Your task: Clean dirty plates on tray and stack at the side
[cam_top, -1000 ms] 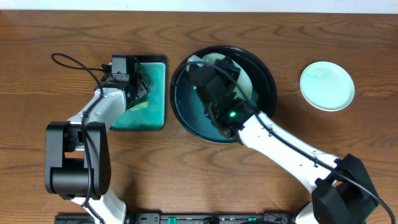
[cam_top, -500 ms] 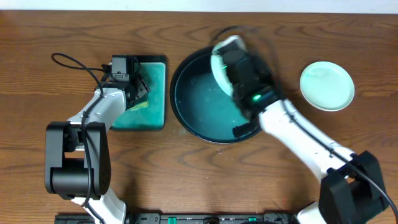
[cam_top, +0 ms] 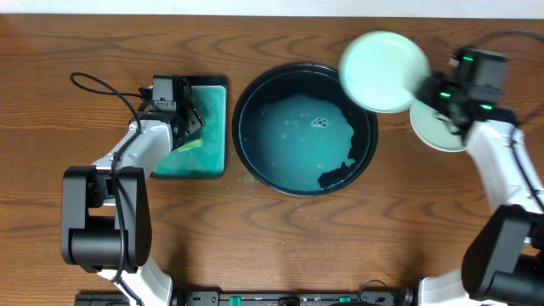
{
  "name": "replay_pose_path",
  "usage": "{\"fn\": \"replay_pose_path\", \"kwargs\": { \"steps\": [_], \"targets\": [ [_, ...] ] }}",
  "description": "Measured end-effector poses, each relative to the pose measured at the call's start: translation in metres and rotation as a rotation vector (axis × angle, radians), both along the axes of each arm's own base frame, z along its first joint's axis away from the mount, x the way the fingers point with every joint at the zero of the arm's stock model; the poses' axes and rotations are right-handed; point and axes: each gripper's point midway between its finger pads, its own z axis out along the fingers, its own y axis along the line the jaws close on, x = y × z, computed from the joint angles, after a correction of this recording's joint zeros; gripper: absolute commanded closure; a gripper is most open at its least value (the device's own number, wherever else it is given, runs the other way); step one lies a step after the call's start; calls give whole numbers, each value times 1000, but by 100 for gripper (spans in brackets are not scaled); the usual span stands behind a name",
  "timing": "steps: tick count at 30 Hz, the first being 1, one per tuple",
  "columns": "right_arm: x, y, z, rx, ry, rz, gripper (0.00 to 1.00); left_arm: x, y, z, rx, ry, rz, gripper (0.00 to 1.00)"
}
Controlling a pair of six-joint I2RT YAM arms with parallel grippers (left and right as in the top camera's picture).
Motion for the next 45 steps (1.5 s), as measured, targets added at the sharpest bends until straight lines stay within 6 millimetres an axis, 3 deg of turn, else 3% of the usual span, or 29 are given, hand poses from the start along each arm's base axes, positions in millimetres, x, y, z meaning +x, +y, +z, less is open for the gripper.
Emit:
{"fn": "replay_pose_path", "kwargs": {
  "steps": [5, 12, 18, 22, 25, 27, 31, 36, 40, 45],
  "targets": [
    [-27, -80, -20, 11, 88, -235, 99, 0, 0, 0, 0, 0, 0, 21],
    [-38, -140, -36, 21, 85, -392, 99, 0, 0, 0, 0, 0, 0, 21],
    [-47, -153, -85, 51, 192, -434, 96, 0, 0, 0, 0, 0, 0, 21],
    [-51, -150, -112, 74, 251, -440, 70, 0, 0, 0, 0, 0, 0, 21],
    [-47, -152, -108, 60, 230, -423, 51, 0, 0, 0, 0, 0, 0, 21],
    [-47, -151, -104, 43, 226, -407, 45, 0, 0, 0, 0, 0, 0, 21],
    [-49, -150, -81, 18, 199, -394, 39, 0, 0, 0, 0, 0, -1, 21],
    [-59, -144, -2, -38, 73, -389, 34, 0, 0, 0, 0, 0, 0, 21],
    [-87, -126, 62, -89, -2, -396, 28, 0, 0, 0, 0, 0, 0, 21],
    [-131, -92, 96, -151, 25, -389, 24, 0, 0, 0, 0, 0, 0, 21]
  ]
}}
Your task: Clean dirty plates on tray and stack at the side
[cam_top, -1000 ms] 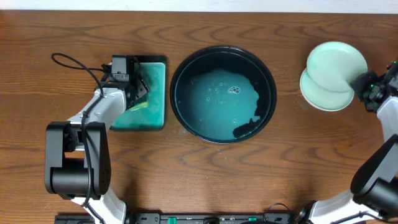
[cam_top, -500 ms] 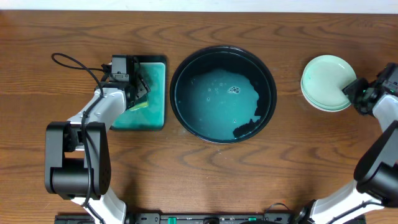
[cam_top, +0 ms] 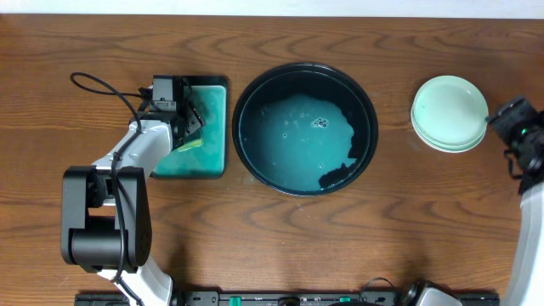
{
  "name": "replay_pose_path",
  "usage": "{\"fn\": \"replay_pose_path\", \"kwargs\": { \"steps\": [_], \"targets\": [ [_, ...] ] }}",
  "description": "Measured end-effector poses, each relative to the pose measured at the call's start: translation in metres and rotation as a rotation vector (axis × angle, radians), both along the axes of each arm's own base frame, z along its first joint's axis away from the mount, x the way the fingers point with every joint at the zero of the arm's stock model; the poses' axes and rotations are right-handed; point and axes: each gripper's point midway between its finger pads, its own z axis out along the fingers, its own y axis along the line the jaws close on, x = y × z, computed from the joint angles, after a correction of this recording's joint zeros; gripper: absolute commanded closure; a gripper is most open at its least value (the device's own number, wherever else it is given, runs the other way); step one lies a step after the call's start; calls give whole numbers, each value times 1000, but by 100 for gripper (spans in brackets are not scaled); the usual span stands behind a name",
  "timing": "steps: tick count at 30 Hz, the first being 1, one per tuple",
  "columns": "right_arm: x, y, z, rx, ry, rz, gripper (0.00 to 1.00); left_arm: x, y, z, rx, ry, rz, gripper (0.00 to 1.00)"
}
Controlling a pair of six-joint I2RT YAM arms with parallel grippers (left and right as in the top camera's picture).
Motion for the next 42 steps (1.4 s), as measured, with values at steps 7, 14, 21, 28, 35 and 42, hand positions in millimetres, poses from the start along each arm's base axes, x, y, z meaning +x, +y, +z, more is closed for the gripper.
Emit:
{"fn": "replay_pose_path", "kwargs": {
  "steps": [7, 14, 21, 28, 35, 42],
  "targets": [
    [-39, 60, 7, -53, 21, 150, 12, 0, 0, 0, 0, 0, 0, 21],
    [-63, 122, -18, -51, 1, 387, 1, 0, 0, 0, 0, 0, 0, 21],
    [-90, 141, -55, 36, 122, 443, 1, 0, 0, 0, 0, 0, 0, 21],
    [-104, 147, -66, 83, 190, 461, 1, 0, 0, 0, 0, 0, 0, 21],
    [-112, 148, -71, 97, 225, 462, 1, 0, 0, 0, 0, 0, 0, 21],
    [-109, 170, -69, 18, 222, 636, 1, 0, 0, 0, 0, 0, 0, 21]
  ]
}}
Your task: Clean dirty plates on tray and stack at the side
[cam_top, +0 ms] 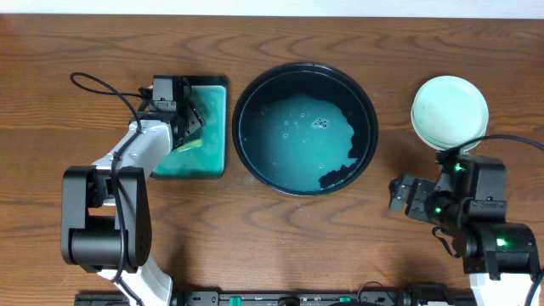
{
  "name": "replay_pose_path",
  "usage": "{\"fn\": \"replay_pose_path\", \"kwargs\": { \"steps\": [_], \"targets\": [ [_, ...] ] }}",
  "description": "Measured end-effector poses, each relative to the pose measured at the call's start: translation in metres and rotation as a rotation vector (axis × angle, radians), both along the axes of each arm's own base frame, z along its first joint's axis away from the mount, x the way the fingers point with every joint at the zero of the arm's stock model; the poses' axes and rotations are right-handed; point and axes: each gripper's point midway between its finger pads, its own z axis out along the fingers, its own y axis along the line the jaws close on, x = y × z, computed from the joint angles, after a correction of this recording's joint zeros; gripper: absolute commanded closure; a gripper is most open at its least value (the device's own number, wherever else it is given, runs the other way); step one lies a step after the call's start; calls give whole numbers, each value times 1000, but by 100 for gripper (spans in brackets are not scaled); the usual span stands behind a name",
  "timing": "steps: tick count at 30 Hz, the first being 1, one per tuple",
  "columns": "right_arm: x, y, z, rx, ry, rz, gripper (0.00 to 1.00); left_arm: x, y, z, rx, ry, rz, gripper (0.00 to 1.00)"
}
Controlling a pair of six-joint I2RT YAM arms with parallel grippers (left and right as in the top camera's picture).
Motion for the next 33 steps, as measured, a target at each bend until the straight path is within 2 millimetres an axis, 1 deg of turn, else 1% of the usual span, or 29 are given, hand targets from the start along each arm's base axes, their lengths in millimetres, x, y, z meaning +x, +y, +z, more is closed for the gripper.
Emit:
{"fn": "replay_pose_path", "kwargs": {
  "steps": [4, 9, 16, 19, 24, 33],
  "targets": [
    [7, 14, 6, -27, -49, 102, 1, 0, 0, 0, 0, 0, 0, 21],
    [13, 22, 11, -44, -89, 155, 1, 0, 0, 0, 0, 0, 0, 21],
    [13, 23, 11, -49, -94, 160, 1, 0, 0, 0, 0, 0, 0, 21],
    [14, 22, 13, -50, -124, 158, 1, 0, 0, 0, 0, 0, 0, 21],
    [13, 22, 12, -48, -244, 152, 1, 0, 0, 0, 0, 0, 0, 21],
    [15, 22, -4, -37, -500, 144, 1, 0, 0, 0, 0, 0, 0, 21]
  ]
}}
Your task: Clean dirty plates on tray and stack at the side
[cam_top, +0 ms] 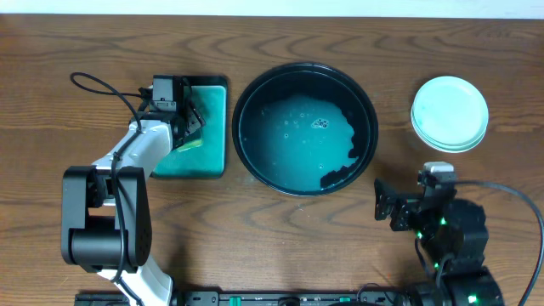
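Two or more pale green plates (449, 113) sit stacked on the table at the right, beside a round black basin (367, 102) of soapy water. My right gripper (384, 206) is pulled back near the front right, well clear of the stack; its jaws look apart and hold nothing. My left gripper (190, 127) rests over a green tray (212, 106) to the left of the basin, with a small yellow-green piece (189, 145) just under its fingers. How its jaws stand is hidden by the wrist.
A dark scrap (334, 178) lies in the water at the basin's front right. A black cable (93, 85) loops over the table behind the left arm. Bare wood lies between the basin and the plate stack.
My right arm has drawn further back toward the front edge, and its gripper now sits lower and a little more to the left. The plates, basin and left arm have not moved.
First my right gripper held a pale green plate above the basin's right rim, next to a plate lying at the right. Then that plate lay on the stack and the gripper was at the far right edge. After that the arm was back near the front, and now further back.
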{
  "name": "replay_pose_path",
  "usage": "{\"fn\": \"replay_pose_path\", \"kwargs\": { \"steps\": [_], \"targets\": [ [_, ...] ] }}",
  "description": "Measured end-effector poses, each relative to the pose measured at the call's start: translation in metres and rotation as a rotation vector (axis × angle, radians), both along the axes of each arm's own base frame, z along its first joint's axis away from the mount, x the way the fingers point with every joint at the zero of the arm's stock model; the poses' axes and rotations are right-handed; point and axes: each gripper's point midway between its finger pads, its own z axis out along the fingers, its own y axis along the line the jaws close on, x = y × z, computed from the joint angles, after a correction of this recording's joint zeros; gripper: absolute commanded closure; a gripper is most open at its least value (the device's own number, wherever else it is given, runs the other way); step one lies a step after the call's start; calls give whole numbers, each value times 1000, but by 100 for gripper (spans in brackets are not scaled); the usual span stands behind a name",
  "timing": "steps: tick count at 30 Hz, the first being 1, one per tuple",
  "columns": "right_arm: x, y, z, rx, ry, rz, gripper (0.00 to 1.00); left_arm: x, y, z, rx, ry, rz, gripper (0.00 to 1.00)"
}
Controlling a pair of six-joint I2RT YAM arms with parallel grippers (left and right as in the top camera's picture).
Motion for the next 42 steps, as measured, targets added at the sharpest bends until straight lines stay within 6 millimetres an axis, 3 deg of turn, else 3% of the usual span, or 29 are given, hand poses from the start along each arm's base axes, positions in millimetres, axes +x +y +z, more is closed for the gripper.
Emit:
{"fn": "replay_pose_path", "kwargs": {
  "steps": [13, 25, 42],
  "targets": [
    [1, -5, -20, 25, -223, -23, 1, 0, 0, 0, 0, 0, 0, 21],
    [6, -17, -6, 33, -381, -73, 1, 0, 0, 0, 0, 0, 0, 21],
    [13, -23, -8, 19, -450, -99, 1, 0, 0, 0, 0, 0, 0, 21]
  ]
}}
